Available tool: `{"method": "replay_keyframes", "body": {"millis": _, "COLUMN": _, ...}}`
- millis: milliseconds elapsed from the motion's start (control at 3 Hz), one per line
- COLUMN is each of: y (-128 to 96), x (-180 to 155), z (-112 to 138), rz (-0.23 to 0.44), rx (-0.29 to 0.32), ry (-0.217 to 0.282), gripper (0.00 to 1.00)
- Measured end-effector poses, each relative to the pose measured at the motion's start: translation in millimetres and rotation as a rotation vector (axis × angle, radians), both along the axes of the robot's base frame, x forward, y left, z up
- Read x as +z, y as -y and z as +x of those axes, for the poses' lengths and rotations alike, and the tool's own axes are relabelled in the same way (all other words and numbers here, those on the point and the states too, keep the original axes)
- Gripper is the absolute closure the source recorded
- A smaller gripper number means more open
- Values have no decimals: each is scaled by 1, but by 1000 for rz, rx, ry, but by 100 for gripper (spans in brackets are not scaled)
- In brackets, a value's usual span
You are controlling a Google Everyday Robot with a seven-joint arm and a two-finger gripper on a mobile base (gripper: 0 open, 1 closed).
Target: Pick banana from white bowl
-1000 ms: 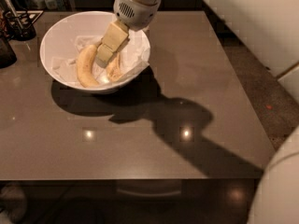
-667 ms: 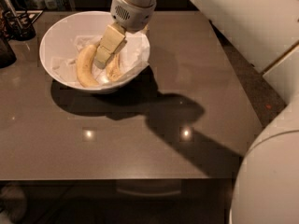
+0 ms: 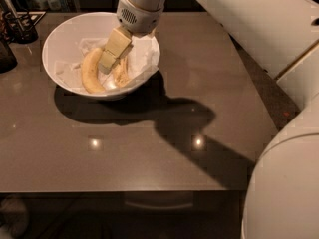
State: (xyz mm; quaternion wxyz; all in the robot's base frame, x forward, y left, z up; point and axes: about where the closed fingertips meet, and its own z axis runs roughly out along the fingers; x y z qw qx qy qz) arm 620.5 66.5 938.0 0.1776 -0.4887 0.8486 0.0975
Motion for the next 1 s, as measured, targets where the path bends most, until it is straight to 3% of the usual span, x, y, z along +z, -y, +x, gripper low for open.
{"method": "replay_keyframes", "body": {"millis": 667, "y": -27, "x": -13, "z": 11, "rz": -52, "rx": 21, "ry": 2, "gripper": 0}}
{"method": "replay_keyframes", "body": {"millis": 1000, "y": -36, "x": -22, "z": 16, "rz": -75, "rx": 22, "ry": -16, "gripper": 8}}
